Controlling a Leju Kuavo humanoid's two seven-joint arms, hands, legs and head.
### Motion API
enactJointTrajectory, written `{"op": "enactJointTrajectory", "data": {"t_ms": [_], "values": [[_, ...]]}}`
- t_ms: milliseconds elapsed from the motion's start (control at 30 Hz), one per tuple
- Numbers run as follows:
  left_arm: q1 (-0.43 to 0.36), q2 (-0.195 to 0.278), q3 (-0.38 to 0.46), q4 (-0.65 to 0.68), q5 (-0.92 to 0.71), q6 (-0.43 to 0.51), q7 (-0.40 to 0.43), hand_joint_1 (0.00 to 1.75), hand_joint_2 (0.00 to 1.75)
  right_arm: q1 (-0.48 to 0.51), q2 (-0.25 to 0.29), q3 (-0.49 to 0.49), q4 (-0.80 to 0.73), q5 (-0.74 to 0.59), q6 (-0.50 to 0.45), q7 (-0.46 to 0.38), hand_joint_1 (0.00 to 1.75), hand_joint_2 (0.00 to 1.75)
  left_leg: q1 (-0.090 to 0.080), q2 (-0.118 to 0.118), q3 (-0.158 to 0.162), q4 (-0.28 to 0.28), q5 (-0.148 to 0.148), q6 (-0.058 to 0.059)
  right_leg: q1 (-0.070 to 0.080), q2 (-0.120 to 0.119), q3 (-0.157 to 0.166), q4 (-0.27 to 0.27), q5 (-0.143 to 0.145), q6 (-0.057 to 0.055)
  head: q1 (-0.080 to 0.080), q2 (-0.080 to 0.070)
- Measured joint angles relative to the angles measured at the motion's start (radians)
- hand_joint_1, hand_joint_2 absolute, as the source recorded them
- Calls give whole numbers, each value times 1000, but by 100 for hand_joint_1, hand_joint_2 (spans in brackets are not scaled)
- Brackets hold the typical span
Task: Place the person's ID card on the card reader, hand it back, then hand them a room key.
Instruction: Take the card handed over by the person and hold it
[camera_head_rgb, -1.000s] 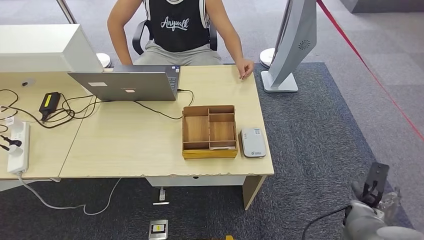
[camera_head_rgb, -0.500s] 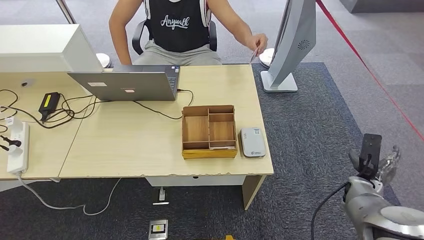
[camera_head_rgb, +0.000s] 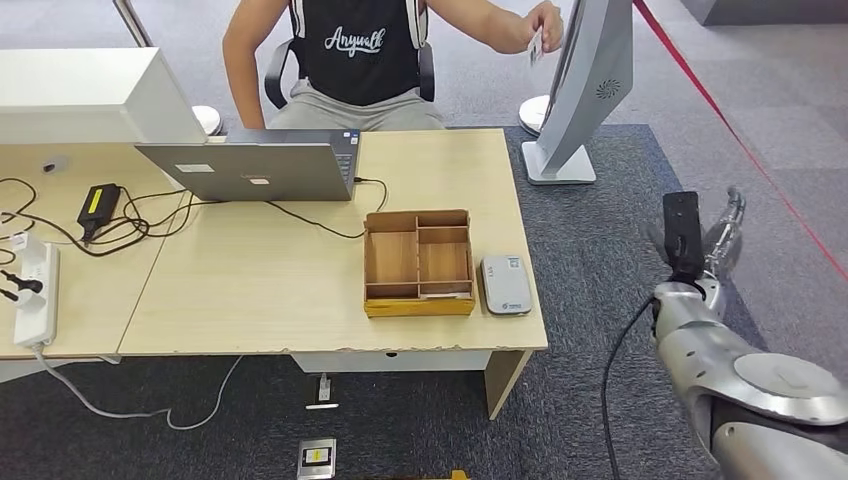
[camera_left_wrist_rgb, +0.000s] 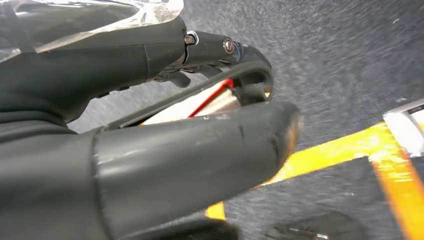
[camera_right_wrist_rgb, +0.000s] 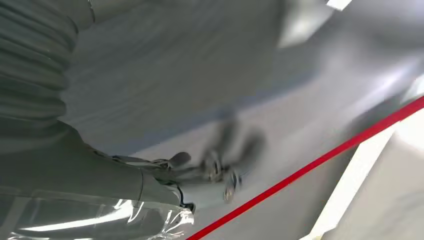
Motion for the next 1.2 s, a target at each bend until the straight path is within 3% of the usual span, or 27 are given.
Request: {"op": "enactJointTrajectory", "data": {"t_ms": [67,133,200,267,367,500,633,867,1200], "values": [[12,0,-1,0,0,0,0,0,0,107,-72,213,-218,-351,-55,399,0,175,-6,-4,-18,1,0,3,-10,-3,-5,10,1,3,22,0],[27,7,-2,3,-1,0,1,0,0,145,-122,500,-386,-660,-136,792,0,175,-13,37,-29,-2,-6,2,-17,42,-21,18,11,1,44,0],[13,12,-5,4,-4,0,0,0,0,171,-143,767,-505,-722,-141,946,0,175,-14,72,-21,-5,-14,3,-18,80,-25,15,16,1,33,0],[-11,10,-13,2,-8,0,-3,0,0,193,-155,987,-599,-618,-132,947,0,175,-14,72,-17,-5,-13,4,-18,80,-24,14,15,2,25,0],[-21,7,-25,0,-14,0,-4,0,0,182,-171,1275,-701,-460,-108,921,0,175,-11,46,-21,-4,-3,3,-15,56,-23,13,15,2,20,0],[-13,7,-40,0,-21,-2,-3,0,0,152,-181,1522,-769,-401,-60,938,0,175,-8,16,-31,-3,7,1,-11,26,-24,12,14,2,20,0],[-13,7,-56,0,-28,-5,5,0,0,99,-176,1732,-790,-345,-2,954,0,175,-6,7,-34,-3,10,-1,-9,18,-24,13,15,0,20,0],[-16,8,-73,0,-32,-6,11,0,0,57,-168,1917,-789,-332,3,962,0,175,-6,7,-34,-3,10,-1,-9,18,-24,12,15,0,20,0],[-16,8,-76,0,-32,-7,11,0,0,45,-169,2003,-787,-332,2,966,0,175,-6,8,-34,-3,10,-1,-9,18,-24,12,15,0,20,0]]}}
